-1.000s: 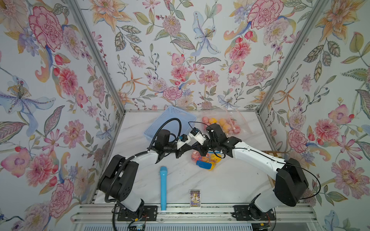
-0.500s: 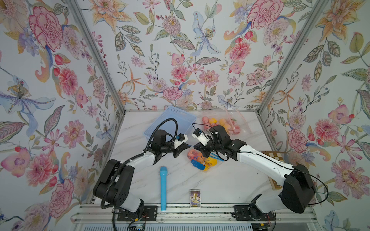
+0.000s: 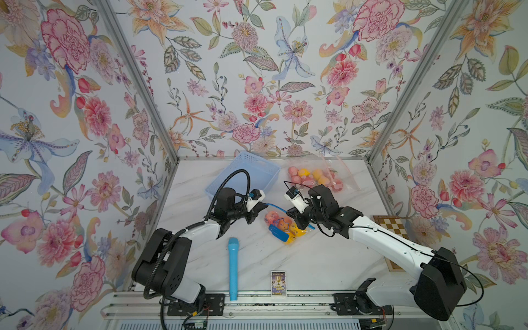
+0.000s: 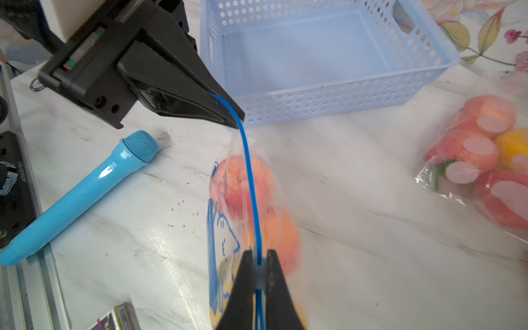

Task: Place the peach in a zip-top bag and seal the zipper
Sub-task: Zip the zipper on the zipper food storage bag, then place the zipper food storage bag at the center of the board.

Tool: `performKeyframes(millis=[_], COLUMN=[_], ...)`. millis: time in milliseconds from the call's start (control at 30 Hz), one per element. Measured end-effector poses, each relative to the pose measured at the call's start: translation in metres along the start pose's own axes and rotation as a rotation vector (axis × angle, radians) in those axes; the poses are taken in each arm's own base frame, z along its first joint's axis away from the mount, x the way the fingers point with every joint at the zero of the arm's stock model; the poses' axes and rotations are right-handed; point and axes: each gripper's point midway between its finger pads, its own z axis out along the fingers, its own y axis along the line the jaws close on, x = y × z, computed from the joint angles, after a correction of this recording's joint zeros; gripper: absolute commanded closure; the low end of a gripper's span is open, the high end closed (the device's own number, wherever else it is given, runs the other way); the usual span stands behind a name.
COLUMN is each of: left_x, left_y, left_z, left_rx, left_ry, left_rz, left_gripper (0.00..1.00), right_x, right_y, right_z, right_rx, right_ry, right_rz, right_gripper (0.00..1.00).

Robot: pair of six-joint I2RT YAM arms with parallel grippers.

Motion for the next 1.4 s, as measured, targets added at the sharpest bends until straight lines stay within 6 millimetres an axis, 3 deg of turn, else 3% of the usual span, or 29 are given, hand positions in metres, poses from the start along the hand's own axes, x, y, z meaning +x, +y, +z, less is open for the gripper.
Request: performKeyframes(millis=[333, 800, 900, 1100, 1233, 1400], left_x=[0.004, 0.005, 0.004, 0.002, -0.002, -0.004], left_y=[0.024, 0.033, 0.032, 0.047, 0.044, 0.039], left_z=[-0.005, -0.008, -0.007, -0.017, -0.015, -0.013], left_rx=[-0.132, -0.190, -0.184, -0.218, -0.188, -0.153], left_ry=[0.007, -0.005, -0.009, -0.036, -0.064, -0.078], left_rz=[-0.061, -0.095, -0.093, -0.089, -0.084, -0.079], left_gripper=[1.00, 1.00, 1.00, 1.00, 1.00, 1.00], right_x=[0.018, 0.035, 0.034, 0.040, 0.024, -0.001], right_y=[-0.012, -0.035, -0.035, -0.035, -0.034, -0.034], right_z=[-0.021, -0.041, -0.042, -0.038, -0.030, -0.013], right_rx=[0.092, 0.200, 0.194, 0.189, 0.167, 0.134], right_ry=[-0.018, -0.051, -0.058, -0.013, -0.009, -0.012], right_rz=[0.076, 0.161, 0.171, 0.186, 0.154, 0.095], right_gripper=[0.95, 0.91, 0.80, 0.32, 0.18, 0.09])
